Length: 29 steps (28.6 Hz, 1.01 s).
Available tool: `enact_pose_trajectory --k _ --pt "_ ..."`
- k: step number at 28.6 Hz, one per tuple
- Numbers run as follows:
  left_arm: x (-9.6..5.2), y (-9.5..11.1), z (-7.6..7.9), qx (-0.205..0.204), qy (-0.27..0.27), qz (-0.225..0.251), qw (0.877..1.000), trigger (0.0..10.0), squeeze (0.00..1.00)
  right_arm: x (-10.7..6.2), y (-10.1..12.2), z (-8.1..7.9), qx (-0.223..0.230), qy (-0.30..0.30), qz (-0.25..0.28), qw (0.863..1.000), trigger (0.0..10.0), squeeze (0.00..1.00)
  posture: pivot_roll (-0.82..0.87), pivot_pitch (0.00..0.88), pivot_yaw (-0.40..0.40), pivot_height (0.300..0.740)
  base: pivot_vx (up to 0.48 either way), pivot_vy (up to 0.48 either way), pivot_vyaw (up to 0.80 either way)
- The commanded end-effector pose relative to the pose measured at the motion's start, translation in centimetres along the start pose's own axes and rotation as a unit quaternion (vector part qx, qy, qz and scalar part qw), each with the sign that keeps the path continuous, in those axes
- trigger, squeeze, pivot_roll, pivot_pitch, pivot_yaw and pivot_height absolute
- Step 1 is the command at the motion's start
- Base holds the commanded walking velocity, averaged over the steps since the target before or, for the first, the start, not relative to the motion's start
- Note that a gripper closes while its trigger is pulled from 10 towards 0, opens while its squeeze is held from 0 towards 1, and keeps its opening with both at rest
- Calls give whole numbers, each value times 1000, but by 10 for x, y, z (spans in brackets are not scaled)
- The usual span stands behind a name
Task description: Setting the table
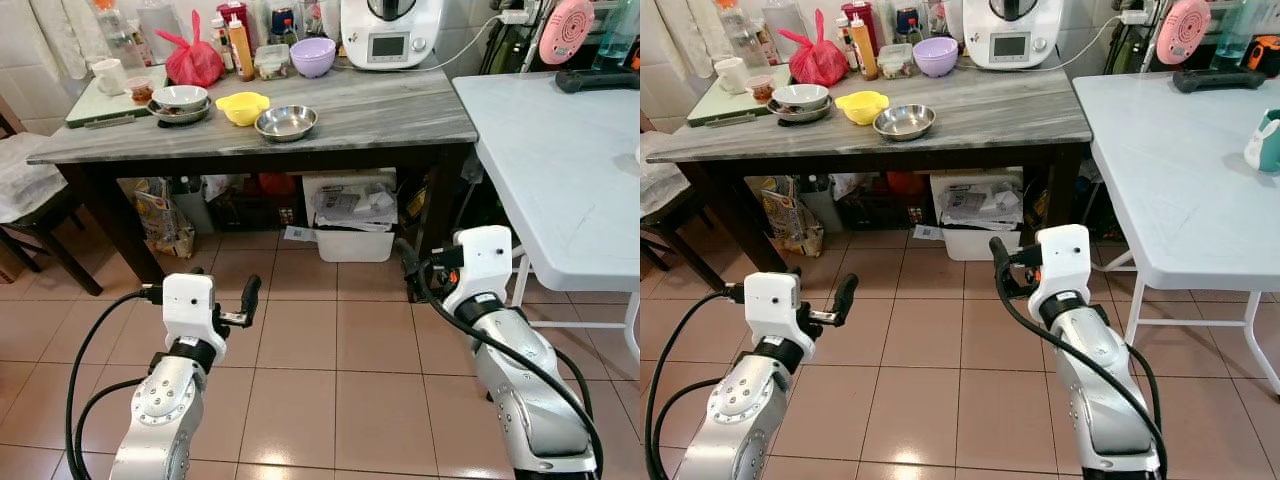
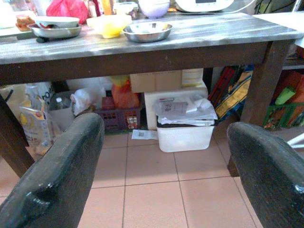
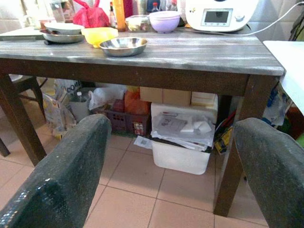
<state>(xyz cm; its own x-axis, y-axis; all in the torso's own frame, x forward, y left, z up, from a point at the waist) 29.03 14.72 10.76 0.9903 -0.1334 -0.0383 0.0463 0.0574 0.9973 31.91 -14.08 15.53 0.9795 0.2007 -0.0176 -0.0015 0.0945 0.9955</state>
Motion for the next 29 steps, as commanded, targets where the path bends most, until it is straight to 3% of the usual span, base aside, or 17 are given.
enact_pose_trajectory --k 1,16,23,29 --pt "1 1 -3 3 1 2 1000 10000 0 2 3 -1 2 2 6 1000 10000 0 -109 51 88 740 0 -379 0" --pt "1 0 0 -3 -7 -2 1000 10000 0 1 4 4 -1 -13 7 1000 10000 0 -113 60 94 740 0 -382 0" --pt "1 1 0 -2 -8 -1 1000 10000 0 2 7 5 -1 -19 14 1000 10000 0 -113 59 97 740 0 -383 -600" --pt "2 2 0 -2 -10 1 1000 10000 0 3 8 5 0 -21 16 1000 10000 0 -113 56 100 740 0 -382 0"
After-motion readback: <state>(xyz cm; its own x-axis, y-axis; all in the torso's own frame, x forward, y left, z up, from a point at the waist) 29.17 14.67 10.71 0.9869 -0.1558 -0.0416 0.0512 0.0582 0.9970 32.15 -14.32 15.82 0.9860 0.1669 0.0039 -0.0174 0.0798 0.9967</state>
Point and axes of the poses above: a point about 5 cm out from each wrist's last joint towards the gripper, its own x axis pointing out of the wrist towards the gripper, its own y axis along the axis of the wrist's last joint, z = x × y, the point moved 4 cm from there along x, pointing out of the wrist towards the gripper, and after that the axes turned 2 degrees about -x, right-handed, at the moved point
